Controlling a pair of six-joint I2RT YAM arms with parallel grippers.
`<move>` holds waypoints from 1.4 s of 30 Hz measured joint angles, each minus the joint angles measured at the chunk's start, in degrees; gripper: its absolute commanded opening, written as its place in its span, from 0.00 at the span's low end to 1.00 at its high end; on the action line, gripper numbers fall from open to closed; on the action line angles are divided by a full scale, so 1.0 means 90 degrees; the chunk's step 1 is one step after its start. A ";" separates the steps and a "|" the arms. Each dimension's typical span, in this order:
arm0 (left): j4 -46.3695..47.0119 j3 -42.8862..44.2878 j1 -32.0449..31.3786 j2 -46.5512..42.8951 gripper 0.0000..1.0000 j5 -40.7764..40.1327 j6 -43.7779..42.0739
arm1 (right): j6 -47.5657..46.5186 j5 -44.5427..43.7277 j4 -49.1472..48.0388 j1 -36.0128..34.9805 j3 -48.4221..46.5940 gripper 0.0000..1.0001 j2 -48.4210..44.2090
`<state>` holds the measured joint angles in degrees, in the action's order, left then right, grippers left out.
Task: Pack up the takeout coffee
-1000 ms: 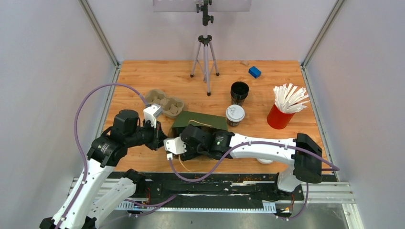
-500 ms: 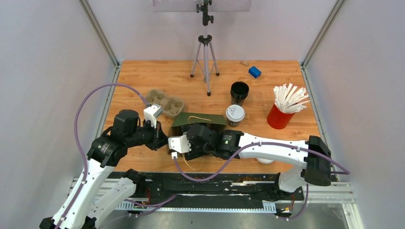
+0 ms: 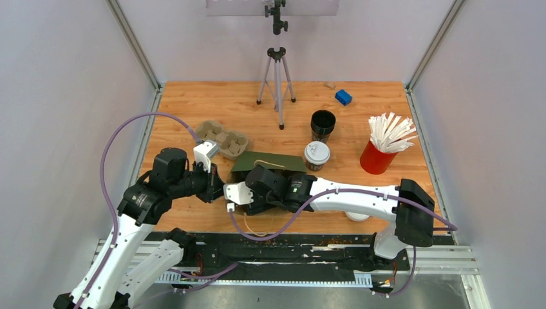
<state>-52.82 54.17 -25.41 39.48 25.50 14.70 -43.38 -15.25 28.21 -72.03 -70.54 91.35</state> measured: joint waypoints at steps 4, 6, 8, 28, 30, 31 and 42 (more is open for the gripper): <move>0.0012 0.0000 0.0000 0.0005 0.00 0.0000 0.0027 | 0.0000 0.0017 -0.0177 0.0000 -0.0002 0.73 -0.0010; 0.0041 0.0000 0.0000 0.0010 0.00 0.0000 0.0046 | 0.0000 0.0017 -0.0265 0.0000 0.0000 0.73 -0.0029; 0.0063 0.0000 0.0000 0.0027 0.00 -0.0002 0.0068 | 0.0000 0.0017 -0.0340 0.0000 0.0002 0.73 -0.0078; 0.0129 0.0000 0.0049 0.0100 0.00 -0.0223 0.0165 | 0.0075 -0.0561 -0.1316 0.0015 0.0153 0.73 0.0134; 0.0131 0.0000 0.0049 0.0109 0.00 -0.0250 0.0170 | 0.0085 -0.0644 -0.1307 0.0019 0.0153 0.73 0.0151; 0.0136 0.0000 0.0049 0.0109 0.00 -0.0255 0.0170 | 0.0092 -0.0663 -0.1302 0.0024 0.0153 0.73 0.0151; 0.0165 0.0000 0.0029 0.0109 0.00 -0.0085 0.0160 | 0.0095 -0.0396 -0.0770 0.0061 0.0126 0.74 0.0002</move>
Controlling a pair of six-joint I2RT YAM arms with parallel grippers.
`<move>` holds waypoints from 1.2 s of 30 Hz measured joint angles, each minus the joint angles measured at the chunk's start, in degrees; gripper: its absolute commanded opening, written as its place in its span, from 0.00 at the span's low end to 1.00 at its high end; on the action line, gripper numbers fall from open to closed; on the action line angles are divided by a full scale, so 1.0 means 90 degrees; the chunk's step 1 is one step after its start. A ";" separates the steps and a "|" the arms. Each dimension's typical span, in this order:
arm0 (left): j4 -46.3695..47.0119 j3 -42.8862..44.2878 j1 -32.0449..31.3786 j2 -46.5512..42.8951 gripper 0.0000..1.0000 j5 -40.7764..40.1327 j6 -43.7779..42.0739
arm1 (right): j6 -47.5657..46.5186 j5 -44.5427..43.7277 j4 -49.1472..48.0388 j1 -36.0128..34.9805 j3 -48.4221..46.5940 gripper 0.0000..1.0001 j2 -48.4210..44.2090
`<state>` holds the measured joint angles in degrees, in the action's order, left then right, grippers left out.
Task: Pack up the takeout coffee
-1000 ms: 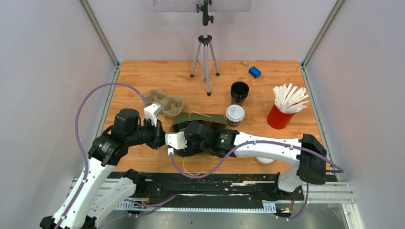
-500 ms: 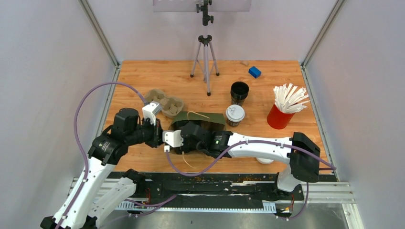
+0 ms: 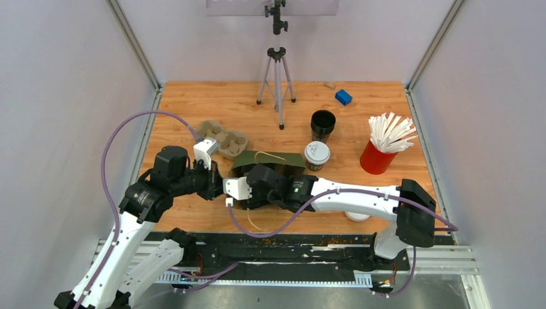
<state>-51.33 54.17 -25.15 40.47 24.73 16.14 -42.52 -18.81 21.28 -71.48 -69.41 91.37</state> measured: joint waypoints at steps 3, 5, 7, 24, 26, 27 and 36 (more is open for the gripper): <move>0.0015 0.0000 0.0000 0.0000 0.00 0.0100 -0.0002 | -0.0007 0.0090 0.0301 0.0022 0.0017 0.74 -0.0243; 0.0032 -0.0002 0.0000 0.0000 0.00 0.0146 0.0000 | -0.0063 0.0151 0.0420 0.0049 0.0075 0.74 -0.0503; 0.0073 -0.0005 0.0000 -0.0022 0.00 0.0206 0.0000 | -0.0170 0.0182 0.0486 0.0085 0.0202 0.74 -0.0784; 0.0425 -0.0364 0.0000 -0.0199 0.00 0.0731 -0.0044 | -0.1175 0.0209 0.0957 0.0260 0.0724 0.74 -0.1292; 0.0427 -0.0364 0.0000 -0.0199 0.00 0.0760 -0.0073 | -0.1214 0.0204 0.0969 0.0274 0.0731 0.74 -0.1290; 0.0427 -0.0364 0.0000 -0.0199 0.00 0.0775 -0.0087 | -0.1236 0.0202 0.0976 0.0287 0.0733 0.74 -0.1290; 0.0435 -0.0393 0.0000 -0.0199 0.00 0.0874 -0.0168 | -0.1472 0.0124 0.1185 0.0350 0.0804 0.73 -0.1253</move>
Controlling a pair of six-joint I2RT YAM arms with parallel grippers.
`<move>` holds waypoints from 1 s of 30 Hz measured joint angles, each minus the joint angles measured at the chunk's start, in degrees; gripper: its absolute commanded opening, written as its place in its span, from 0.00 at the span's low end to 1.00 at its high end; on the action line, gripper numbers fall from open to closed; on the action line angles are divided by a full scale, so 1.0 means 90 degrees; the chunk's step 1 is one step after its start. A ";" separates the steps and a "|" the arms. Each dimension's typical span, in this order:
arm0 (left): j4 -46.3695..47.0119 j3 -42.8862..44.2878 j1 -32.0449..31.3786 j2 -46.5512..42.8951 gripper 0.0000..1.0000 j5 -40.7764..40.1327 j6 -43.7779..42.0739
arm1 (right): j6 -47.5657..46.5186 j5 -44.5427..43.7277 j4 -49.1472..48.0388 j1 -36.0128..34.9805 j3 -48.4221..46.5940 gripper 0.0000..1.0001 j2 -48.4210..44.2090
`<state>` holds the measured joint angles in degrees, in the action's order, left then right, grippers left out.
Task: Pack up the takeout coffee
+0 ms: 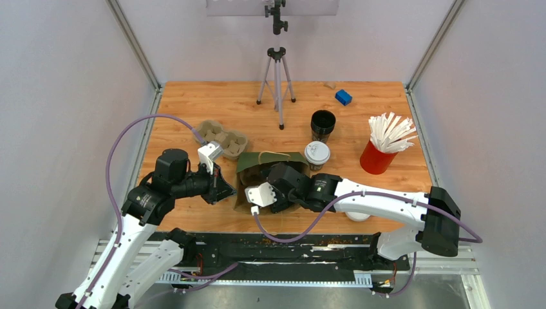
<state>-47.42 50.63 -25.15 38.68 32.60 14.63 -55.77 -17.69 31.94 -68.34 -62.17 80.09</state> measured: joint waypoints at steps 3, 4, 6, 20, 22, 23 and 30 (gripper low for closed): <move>0.0002 -0.0002 0.0000 -0.0002 0.00 0.0007 0.0000 | -0.0066 -0.0005 0.0114 0.0005 0.0002 0.73 0.0063; 0.0005 -0.0002 0.0000 -0.0005 0.00 0.0012 0.0000 | -0.0095 -0.0010 0.0143 0.0007 0.0002 0.73 0.0080; 0.0010 -0.0002 0.0000 -0.0007 0.00 0.0015 0.0000 | -0.0151 -0.0034 0.0197 0.0010 0.0005 0.73 0.0131; 0.0012 -0.0002 0.0000 0.0010 0.00 -0.0005 0.0002 | -0.0131 -0.0359 0.0187 0.0032 0.0007 0.72 0.0333; 0.0012 -0.0002 0.0000 0.0017 0.00 -0.0005 0.0002 | -0.0107 -0.0384 0.0194 0.0034 0.0007 0.72 0.0333; 0.0010 -0.0002 0.0000 0.0019 0.00 -0.0002 0.0002 | -0.0097 -0.0389 0.0194 0.0034 0.0007 0.72 0.0333; 0.0012 -0.0002 0.0000 0.0068 0.00 -0.0002 0.0005 | -0.0005 -0.0447 0.0206 0.0049 0.0024 0.71 0.0328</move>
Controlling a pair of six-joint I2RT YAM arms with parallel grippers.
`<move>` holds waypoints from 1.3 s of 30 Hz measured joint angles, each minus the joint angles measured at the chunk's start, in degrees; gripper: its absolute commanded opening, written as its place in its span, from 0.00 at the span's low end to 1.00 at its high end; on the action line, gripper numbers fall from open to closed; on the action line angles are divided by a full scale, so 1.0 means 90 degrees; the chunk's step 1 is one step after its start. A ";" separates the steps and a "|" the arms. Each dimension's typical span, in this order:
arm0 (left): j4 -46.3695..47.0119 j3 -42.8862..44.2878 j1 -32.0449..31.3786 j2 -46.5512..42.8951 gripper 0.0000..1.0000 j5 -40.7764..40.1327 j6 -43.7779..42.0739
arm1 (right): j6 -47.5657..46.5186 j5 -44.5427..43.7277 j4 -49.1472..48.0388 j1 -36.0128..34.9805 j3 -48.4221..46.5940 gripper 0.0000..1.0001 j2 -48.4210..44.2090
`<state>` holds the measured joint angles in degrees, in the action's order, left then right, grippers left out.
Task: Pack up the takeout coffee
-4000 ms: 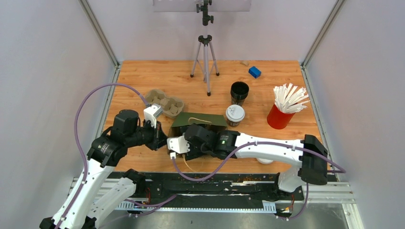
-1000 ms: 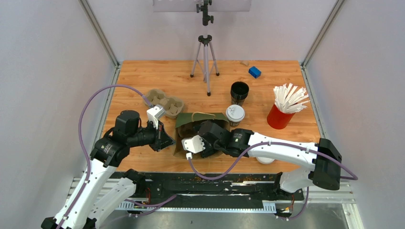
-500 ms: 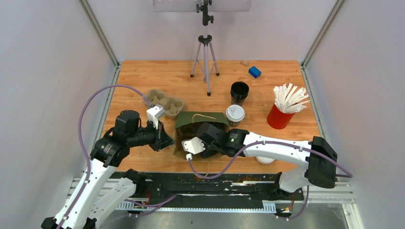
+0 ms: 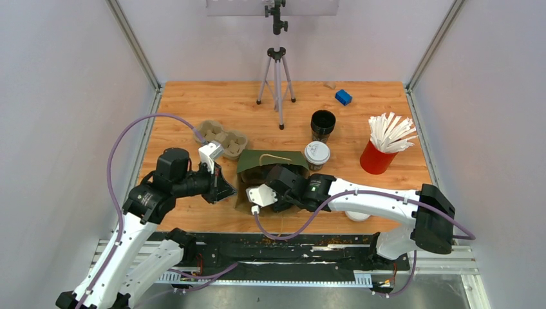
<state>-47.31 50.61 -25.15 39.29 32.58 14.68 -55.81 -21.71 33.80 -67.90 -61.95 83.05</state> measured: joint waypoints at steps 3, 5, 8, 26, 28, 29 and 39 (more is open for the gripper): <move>0.0000 0.0000 0.0000 0.0022 0.00 0.0000 0.0000 | 0.0027 -0.0012 -0.0015 0.0002 0.0073 0.71 0.0000; 0.0000 0.0002 0.0000 0.0027 0.00 0.0000 0.0002 | 0.0053 -0.0015 -0.0019 0.0012 0.0121 0.71 0.0000; 0.0000 0.0002 0.0000 0.0049 0.00 0.0000 0.0007 | 0.0112 -0.0032 -0.0027 0.0036 0.0129 0.71 0.0002; 0.0010 0.0002 0.0000 0.0146 0.00 0.0027 0.0058 | 0.0359 -0.0032 -0.0219 0.0313 0.0131 0.71 0.0146; 0.0012 0.0002 0.0000 0.0158 0.00 0.0034 0.0070 | 0.0381 -0.0024 -0.0221 0.0318 0.0131 0.71 0.0146; 0.0017 0.0002 0.0000 0.0160 0.00 0.0039 0.0075 | 0.0389 -0.0022 -0.0221 0.0318 0.0131 0.71 0.0146; 0.0056 0.0002 0.0000 0.0160 0.00 0.0044 0.0121 | 0.0486 0.0032 -0.0423 0.0352 0.0274 0.71 0.0146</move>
<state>-46.81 50.63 -25.15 40.73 32.97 15.77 -51.44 -21.43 30.00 -64.73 -59.48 84.36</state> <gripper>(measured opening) 0.006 0.766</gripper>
